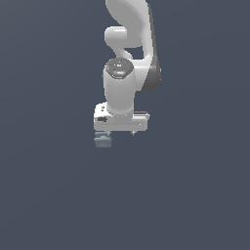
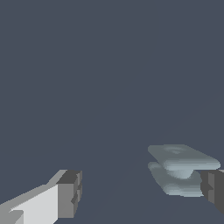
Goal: Pick up the object and move it to a goal position.
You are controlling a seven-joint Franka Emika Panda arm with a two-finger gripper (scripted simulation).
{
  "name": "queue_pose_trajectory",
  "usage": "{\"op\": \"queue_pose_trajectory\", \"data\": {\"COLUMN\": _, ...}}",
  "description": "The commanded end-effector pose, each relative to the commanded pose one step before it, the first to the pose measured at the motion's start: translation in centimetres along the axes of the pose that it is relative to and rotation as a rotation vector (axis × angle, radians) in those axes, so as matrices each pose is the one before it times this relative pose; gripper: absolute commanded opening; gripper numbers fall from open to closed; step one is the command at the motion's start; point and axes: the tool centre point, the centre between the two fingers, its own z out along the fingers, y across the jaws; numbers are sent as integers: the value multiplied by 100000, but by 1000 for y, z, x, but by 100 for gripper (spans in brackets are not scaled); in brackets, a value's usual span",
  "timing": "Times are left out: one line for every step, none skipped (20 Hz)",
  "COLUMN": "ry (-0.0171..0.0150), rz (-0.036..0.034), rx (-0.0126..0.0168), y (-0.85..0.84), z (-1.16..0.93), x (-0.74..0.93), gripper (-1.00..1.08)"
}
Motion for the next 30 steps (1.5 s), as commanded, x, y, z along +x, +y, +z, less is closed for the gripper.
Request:
{"op": "queue_pose_trajectory", "data": {"ry": 0, "rz": 0, "rx": 0, "y": 1, "z": 0, "x": 0, "gripper": 100}}
{"op": "queue_pose_trajectory", "data": {"ry": 125, "rz": 59, "rx": 6, "y": 14, "z": -64, "x": 27, "gripper": 100}}
{"op": "queue_pose_trajectory", "data": {"ry": 322, "rz": 158, "rx": 20, "y": 34, "z": -162, "x": 87, "gripper": 100}}
{"op": "queue_pose_trajectory", "data": {"ry": 542, "rz": 268, "rx": 33, "y": 62, "z": -275, "x": 136, "gripper": 100}}
{"op": "queue_pose_trajectory", "data": {"ry": 741, "rz": 374, "rx": 44, "y": 85, "z": -376, "x": 189, "gripper": 100}}
{"op": "queue_pose_trajectory", "data": {"ry": 936, "rz": 487, "rx": 55, "y": 108, "z": -475, "x": 238, "gripper": 100}}
{"op": "queue_pose_trajectory", "data": {"ry": 934, "rz": 510, "rx": 53, "y": 109, "z": -474, "x": 238, "gripper": 100}}
{"op": "queue_pose_trajectory", "data": {"ry": 712, "rz": 416, "rx": 40, "y": 85, "z": -360, "x": 181, "gripper": 100}}
{"op": "queue_pose_trajectory", "data": {"ry": 484, "rz": 314, "rx": 28, "y": 59, "z": -244, "x": 124, "gripper": 100}}
{"op": "queue_pose_trajectory", "data": {"ry": 255, "rz": 199, "rx": 16, "y": 32, "z": -127, "x": 65, "gripper": 100}}
{"op": "queue_pose_trajectory", "data": {"ry": 32, "rz": 61, "rx": 3, "y": 5, "z": -14, "x": 7, "gripper": 100}}
{"op": "queue_pose_trajectory", "data": {"ry": -138, "rz": -98, "rx": -8, "y": -15, "z": 68, "x": -36, "gripper": 100}}
{"op": "queue_pose_trajectory", "data": {"ry": -118, "rz": -219, "rx": -12, "y": -21, "z": 52, "x": -27, "gripper": 100}}
{"op": "queue_pose_trajectory", "data": {"ry": -16, "rz": -96, "rx": -4, "y": -3, "z": 4, "x": -2, "gripper": 100}}
{"op": "queue_pose_trajectory", "data": {"ry": 6, "rz": -69, "rx": -2, "y": -20, "z": -5, "x": 3, "gripper": 100}}
{"op": "queue_pose_trajectory", "data": {"ry": 15, "rz": 137, "rx": 5, "y": 23, "z": -3, "x": 1, "gripper": 100}}
{"op": "queue_pose_trajectory", "data": {"ry": 11, "rz": 267, "rx": 10, "y": 13, "z": 7, "x": -3, "gripper": 100}}
{"op": "queue_pose_trajectory", "data": {"ry": -1, "rz": 425, "rx": 15, "y": 22, "z": 20, "x": -11, "gripper": 100}}
{"op": "queue_pose_trajectory", "data": {"ry": -15, "rz": 585, "rx": 19, "y": 34, "z": 34, "x": -18, "gripper": 100}}
{"op": "queue_pose_trajectory", "data": {"ry": -28, "rz": 736, "rx": 24, "y": 41, "z": 48, "x": -25, "gripper": 100}}
{"op": "queue_pose_trajectory", "data": {"ry": -39, "rz": 891, "rx": 28, "y": 48, "z": 61, "x": -32, "gripper": 100}}
{"op": "queue_pose_trajectory", "data": {"ry": -50, "rz": 1046, "rx": 32, "y": 58, "z": 73, "x": -38, "gripper": 100}}
{"op": "queue_pose_trajectory", "data": {"ry": -58, "rz": 1188, "rx": 35, "y": 65, "z": 84, "x": -43, "gripper": 100}}
{"op": "queue_pose_trajectory", "data": {"ry": -64, "rz": 1308, "rx": 37, "y": 72, "z": 91, "x": -46, "gripper": 100}}
{"op": "queue_pose_trajectory", "data": {"ry": -66, "rz": 1420, "rx": 39, "y": 80, "z": 97, "x": -48, "gripper": 100}}
{"op": "queue_pose_trajectory", "data": {"ry": -69, "rz": 1573, "rx": 42, "y": 90, "z": 105, "x": -51, "gripper": 100}}
{"op": "queue_pose_trajectory", "data": {"ry": -72, "rz": 1715, "rx": 44, "y": 100, "z": 112, "x": -54, "gripper": 100}}
{"op": "queue_pose_trajectory", "data": {"ry": -77, "rz": 1846, "rx": 45, "y": 108, "z": 121, "x": -56, "gripper": 100}}
{"op": "queue_pose_trajectory", "data": {"ry": -86, "rz": 2003, "rx": 45, "y": 119, "z": 132, "x": -60, "gripper": 100}}
{"op": "queue_pose_trajectory", "data": {"ry": -93, "rz": 2153, "rx": 45, "y": 130, "z": 141, "x": -62, "gripper": 100}}
